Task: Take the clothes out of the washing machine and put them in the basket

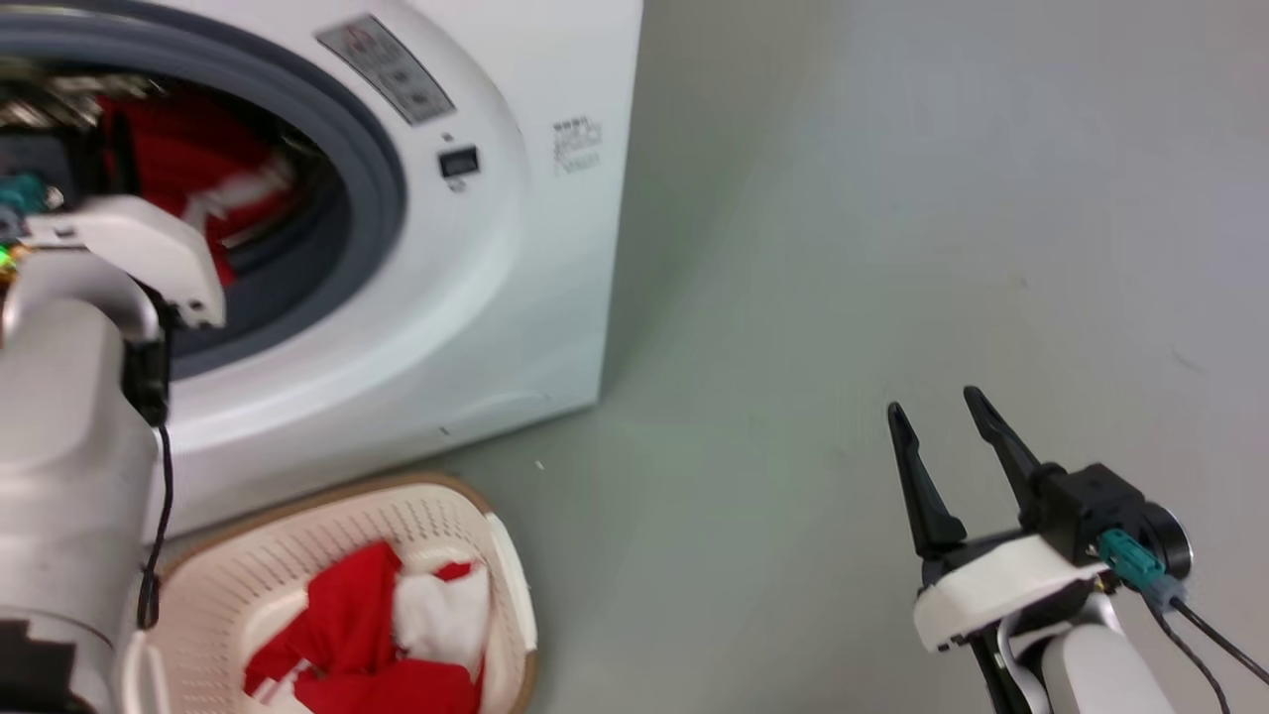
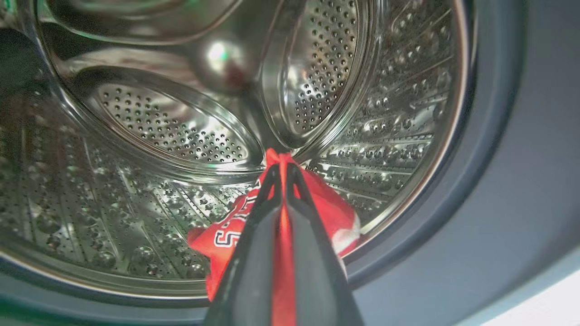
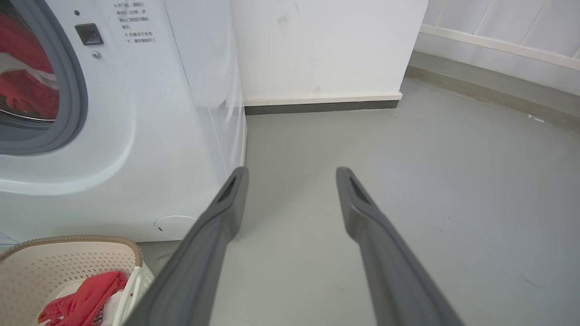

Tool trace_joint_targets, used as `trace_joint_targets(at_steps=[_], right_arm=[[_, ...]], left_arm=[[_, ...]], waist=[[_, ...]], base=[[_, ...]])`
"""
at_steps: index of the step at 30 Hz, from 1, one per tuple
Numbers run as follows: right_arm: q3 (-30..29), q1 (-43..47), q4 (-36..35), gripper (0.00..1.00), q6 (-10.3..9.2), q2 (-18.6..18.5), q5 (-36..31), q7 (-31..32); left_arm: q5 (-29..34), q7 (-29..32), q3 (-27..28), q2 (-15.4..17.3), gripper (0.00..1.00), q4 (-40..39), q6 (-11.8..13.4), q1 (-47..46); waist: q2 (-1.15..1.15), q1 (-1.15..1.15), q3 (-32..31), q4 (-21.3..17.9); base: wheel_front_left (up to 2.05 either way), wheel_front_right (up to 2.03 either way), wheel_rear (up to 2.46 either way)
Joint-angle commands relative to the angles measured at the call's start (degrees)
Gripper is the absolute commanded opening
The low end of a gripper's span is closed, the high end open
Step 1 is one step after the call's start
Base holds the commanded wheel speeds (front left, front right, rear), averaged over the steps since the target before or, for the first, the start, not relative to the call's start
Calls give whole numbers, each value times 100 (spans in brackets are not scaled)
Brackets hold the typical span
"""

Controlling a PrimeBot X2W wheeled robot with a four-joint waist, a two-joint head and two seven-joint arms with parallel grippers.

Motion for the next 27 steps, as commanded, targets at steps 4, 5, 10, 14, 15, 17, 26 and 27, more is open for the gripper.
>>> trace_joint_targets(at_steps=[4, 5, 10, 14, 15, 17, 26, 27], right_arm=[[-150, 393, -195, 100, -4, -2, -116, 209], [-186, 455, -238, 100, -4, -2, -146, 251], [-295, 791, -437, 100, -4, -2, -208, 454], [-338, 955, -579, 100, -4, -1, -237, 555], [-345, 1003, -606, 100, -4, -1, -243, 586], [-366, 1102, -683, 100, -4, -1, -250, 632], [-459, 1349, -961, 100, -4, -1, -274, 775], [-464, 1353, -987, 100, -4, -1, -276, 778]], left_arm=[[-46, -46, 233, -168, 0, -775, 121, 621], [-42, -47, 287, -193, 0, -991, 148, 770], [-33, -44, 486, -253, 0, -1916, 271, 1432], [-23, -38, 529, -247, 0, -2352, 318, 1817], [-38, -39, 535, -240, 0, -2494, 346, 1931], [-45, -28, 547, -198, 0, -2784, 396, 2113], [-74, 335, 624, -101, 0, -4800, 960, 3332], [-100, 383, 641, -109, 0, -5014, 1044, 3520]], waist=[[0, 2, -872, 446], [0, 2, -963, 489], [0, 2, -1403, 670], [0, 2, -1588, 765], [0, 2, -1641, 791], [0, 2, -1737, 856], [0, 2, -1850, 1159], [0, 2, -1838, 1188]], base=[[0, 0, 0], [0, 0, 0], [0, 0, 0], [0, 0, 0], [0, 0, 0], [0, 0, 0], [0, 0, 0], [0, 0, 0]])
